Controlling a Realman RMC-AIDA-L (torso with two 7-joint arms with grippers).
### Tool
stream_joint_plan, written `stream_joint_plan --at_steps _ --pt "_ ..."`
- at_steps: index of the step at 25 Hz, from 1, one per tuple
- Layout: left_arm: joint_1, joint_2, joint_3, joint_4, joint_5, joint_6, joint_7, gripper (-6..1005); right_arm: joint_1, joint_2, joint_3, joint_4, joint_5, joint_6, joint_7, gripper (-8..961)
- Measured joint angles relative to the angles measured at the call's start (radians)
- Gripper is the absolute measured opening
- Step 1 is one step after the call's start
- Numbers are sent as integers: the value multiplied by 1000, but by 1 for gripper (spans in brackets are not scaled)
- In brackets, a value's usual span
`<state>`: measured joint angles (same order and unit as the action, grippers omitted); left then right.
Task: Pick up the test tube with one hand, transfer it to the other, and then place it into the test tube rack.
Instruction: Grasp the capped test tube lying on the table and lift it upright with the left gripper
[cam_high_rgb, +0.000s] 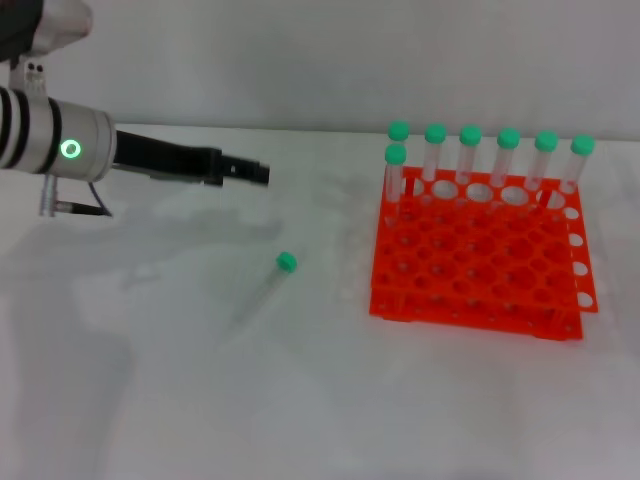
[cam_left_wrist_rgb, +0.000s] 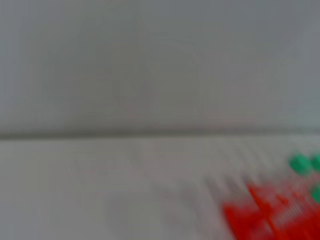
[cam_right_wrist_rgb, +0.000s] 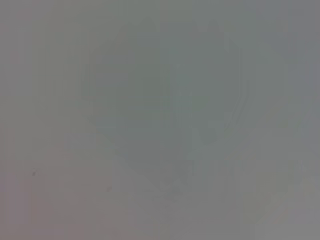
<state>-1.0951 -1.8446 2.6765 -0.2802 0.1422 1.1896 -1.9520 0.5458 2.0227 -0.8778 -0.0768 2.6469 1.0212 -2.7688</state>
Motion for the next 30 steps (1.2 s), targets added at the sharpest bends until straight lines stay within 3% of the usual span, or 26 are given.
stream_joint_plan --at_steps 1,4,8,10,11,16,24,27,30 --pt "-14 2 71 -19 -4 41 -40 882 0 -1 5 0 1 0 0 786" --pt "-62 -1 172 -95 68 154 -151 881 1 -1 19 0 1 0 0 787" --pt "-136 -18 171 -161 285 231 -258 880 4 0 21 0 1 0 0 787" --pt "-149 -22 171 -163 317 234 -274 879 6 0 22 0 1 0 0 787" --pt "-186 -39 171 -165 409 234 -307 879 8 1 22 1 1 0 0 787" --pt "-224 -82 170 -158 485 221 -320 880 21 3 22 8 1 0 0 787" --pt "-276 -203 169 -154 647 116 -374 879 21 5 20 12 -3 -1 0 787" --pt "-280 -225 169 -137 688 76 -401 878 21 5 16 12 -5 -1 0 787" --pt "-276 -226 169 -84 696 40 -422 878 21 5 13 15 -6 -1 0 786"
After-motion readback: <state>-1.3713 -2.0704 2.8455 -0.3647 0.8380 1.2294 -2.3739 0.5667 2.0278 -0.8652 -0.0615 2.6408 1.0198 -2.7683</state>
